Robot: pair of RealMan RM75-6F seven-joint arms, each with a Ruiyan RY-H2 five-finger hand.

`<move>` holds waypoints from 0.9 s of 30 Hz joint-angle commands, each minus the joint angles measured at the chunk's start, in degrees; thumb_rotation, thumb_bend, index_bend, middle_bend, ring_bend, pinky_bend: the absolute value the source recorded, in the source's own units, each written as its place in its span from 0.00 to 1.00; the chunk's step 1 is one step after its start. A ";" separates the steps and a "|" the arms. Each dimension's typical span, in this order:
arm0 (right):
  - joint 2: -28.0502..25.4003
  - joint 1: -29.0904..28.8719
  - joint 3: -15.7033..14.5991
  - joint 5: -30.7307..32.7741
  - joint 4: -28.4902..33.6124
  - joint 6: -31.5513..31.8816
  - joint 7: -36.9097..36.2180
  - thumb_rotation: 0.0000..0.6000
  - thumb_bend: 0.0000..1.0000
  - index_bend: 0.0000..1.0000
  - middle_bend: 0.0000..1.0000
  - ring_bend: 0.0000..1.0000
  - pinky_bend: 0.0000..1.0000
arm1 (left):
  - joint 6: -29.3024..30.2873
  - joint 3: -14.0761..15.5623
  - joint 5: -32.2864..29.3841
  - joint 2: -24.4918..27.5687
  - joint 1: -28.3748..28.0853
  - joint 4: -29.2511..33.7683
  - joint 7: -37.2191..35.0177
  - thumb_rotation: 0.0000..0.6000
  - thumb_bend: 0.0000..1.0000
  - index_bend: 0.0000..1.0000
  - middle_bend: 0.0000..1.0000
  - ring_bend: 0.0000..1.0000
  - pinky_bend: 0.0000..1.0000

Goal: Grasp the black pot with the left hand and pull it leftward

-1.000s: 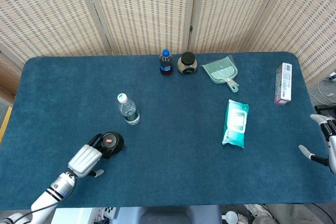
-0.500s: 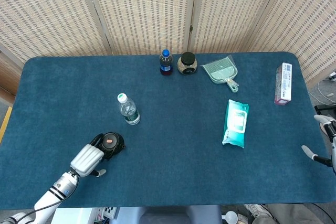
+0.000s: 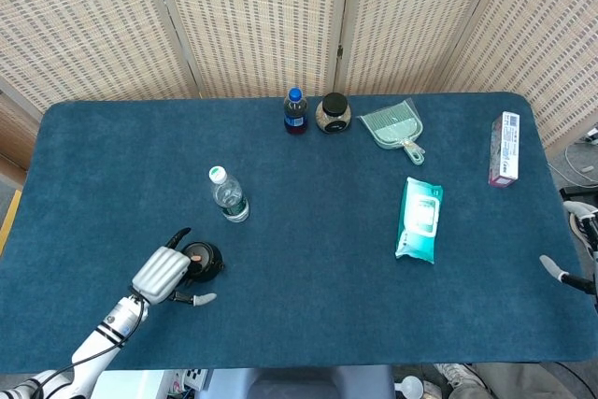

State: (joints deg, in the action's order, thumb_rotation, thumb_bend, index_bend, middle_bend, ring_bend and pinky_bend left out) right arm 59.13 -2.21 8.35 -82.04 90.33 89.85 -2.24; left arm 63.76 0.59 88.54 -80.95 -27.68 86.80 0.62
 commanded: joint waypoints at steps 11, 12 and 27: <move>0.92 -0.67 0.17 0.25 -1.66 -1.16 -0.78 1.00 0.15 0.23 0.25 0.23 0.09 | 2.93 -4.04 -7.69 -0.20 2.09 3.81 1.95 0.16 0.09 0.96 1.00 0.91 0.00; 0.97 -0.70 0.14 0.20 -1.72 -1.19 -0.79 1.00 0.15 0.23 0.25 0.23 0.09 | 3.54 -4.34 -8.21 -0.11 2.45 4.08 2.08 0.14 0.09 0.97 1.00 0.92 0.00; 1.39 -0.56 0.08 0.30 -2.16 -1.13 -1.20 1.00 0.15 0.23 0.25 0.23 0.09 | 11.05 -7.09 -11.00 0.47 6.42 5.65 3.27 0.43 0.21 1.00 1.00 0.96 0.19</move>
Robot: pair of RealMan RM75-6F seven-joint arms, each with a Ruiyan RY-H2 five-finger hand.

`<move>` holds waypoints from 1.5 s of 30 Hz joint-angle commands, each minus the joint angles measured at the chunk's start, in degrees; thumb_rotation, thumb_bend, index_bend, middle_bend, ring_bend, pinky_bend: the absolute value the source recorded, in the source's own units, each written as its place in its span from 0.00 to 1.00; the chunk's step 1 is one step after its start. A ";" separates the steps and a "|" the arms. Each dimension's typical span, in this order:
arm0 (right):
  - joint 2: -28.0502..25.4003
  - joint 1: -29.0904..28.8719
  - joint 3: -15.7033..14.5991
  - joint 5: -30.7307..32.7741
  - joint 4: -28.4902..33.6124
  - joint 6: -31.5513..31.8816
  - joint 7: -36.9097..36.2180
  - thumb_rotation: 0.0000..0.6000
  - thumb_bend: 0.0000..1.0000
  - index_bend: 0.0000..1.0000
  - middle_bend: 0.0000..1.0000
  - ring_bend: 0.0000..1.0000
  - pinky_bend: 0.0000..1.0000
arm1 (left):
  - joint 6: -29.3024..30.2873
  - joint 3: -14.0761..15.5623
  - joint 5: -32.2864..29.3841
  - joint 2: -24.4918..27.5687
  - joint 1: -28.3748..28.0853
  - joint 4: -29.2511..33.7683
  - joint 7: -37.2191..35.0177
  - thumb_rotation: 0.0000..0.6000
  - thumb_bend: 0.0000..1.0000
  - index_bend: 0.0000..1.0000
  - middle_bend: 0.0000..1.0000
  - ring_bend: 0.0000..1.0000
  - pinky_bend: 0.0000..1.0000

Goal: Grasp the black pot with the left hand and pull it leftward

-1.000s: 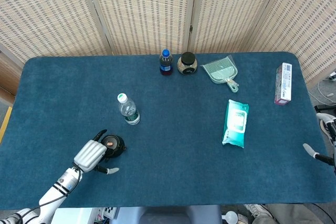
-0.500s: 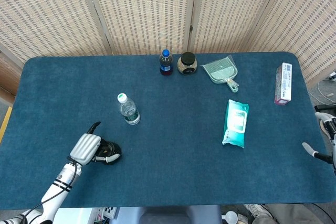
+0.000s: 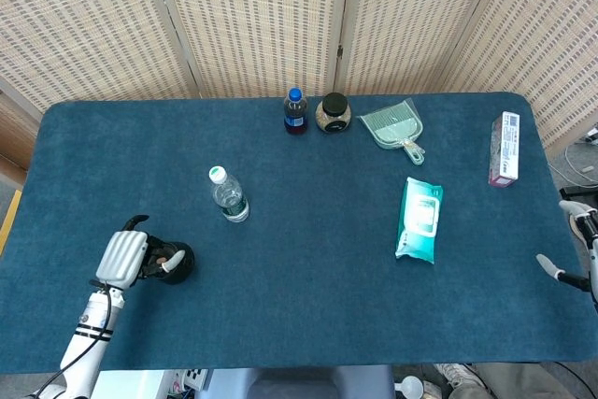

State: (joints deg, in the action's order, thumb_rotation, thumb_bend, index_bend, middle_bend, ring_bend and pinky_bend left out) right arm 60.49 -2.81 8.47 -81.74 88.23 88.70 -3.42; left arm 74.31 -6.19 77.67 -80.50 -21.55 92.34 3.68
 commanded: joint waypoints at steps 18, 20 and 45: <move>0.01 0.26 -0.12 0.52 -0.14 -0.37 -0.02 1.00 0.15 0.23 0.25 0.22 0.09 | 1.99 -0.75 1.96 0.02 0.76 -1.96 -0.17 0.66 0.31 1.00 1.00 0.97 0.24; 0.02 0.21 -0.10 0.57 -0.13 -0.49 0.01 1.00 0.15 0.23 0.25 0.22 0.09 | 2.04 -0.68 2.25 0.04 0.77 -2.17 -0.11 0.67 0.32 1.00 1.00 0.97 0.24; 0.04 -0.19 -0.10 0.87 -0.02 -1.58 -0.10 1.00 0.15 0.23 0.24 0.19 0.09 | 2.25 0.08 4.45 -0.20 0.78 -4.31 1.40 0.90 0.33 1.00 1.00 0.96 0.35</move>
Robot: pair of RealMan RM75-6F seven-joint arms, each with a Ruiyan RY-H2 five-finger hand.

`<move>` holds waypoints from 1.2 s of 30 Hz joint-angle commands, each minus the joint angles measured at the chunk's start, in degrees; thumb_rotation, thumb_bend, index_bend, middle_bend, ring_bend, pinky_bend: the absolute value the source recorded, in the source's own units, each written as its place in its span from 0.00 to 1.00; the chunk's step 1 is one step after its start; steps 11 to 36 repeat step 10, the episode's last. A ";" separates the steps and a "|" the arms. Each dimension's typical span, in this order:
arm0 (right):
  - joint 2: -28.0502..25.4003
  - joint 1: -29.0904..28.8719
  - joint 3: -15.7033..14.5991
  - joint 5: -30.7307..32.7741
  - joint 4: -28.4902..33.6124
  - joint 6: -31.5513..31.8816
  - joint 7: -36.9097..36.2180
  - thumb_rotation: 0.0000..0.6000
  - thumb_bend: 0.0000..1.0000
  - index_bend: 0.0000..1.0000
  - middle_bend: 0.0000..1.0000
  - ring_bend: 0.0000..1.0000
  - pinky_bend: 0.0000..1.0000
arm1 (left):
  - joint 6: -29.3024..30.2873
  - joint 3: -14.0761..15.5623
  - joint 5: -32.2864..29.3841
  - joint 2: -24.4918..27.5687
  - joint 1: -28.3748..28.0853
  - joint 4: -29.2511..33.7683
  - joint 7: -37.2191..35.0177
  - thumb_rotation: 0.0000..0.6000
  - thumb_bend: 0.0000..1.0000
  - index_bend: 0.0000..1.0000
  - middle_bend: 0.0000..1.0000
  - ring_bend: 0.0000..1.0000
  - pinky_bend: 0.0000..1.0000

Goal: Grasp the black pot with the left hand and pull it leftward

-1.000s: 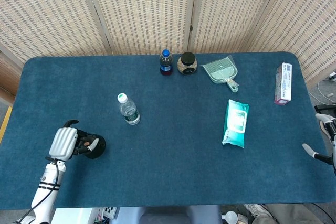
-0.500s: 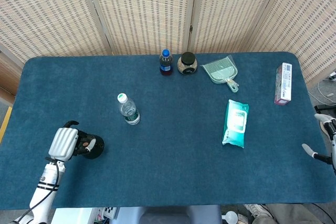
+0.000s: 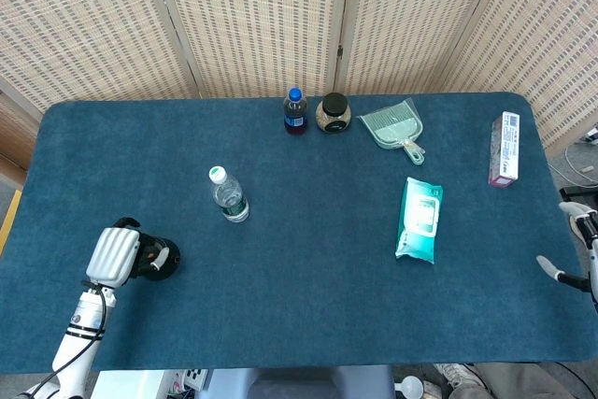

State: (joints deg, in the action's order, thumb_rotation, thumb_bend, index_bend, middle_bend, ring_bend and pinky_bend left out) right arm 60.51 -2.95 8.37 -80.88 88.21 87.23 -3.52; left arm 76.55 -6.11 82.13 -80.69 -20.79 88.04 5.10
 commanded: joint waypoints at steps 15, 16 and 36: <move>0.07 -0.34 -0.06 0.03 -0.01 -0.60 0.12 1.00 0.15 0.23 0.24 0.19 0.09 | 0.02 0.07 -0.01 -0.04 0.23 -0.32 0.15 0.94 0.33 1.00 1.00 0.96 0.39; 0.07 -0.34 -0.06 0.03 -0.01 -0.60 0.12 1.00 0.15 0.23 0.24 0.19 0.09 | 0.02 0.07 -0.01 -0.04 0.23 -0.32 0.15 0.94 0.33 1.00 1.00 0.96 0.39; 0.07 -0.34 -0.06 0.03 -0.01 -0.60 0.12 1.00 0.15 0.23 0.24 0.19 0.09 | 0.02 0.07 -0.01 -0.04 0.23 -0.32 0.15 0.94 0.33 1.00 1.00 0.96 0.39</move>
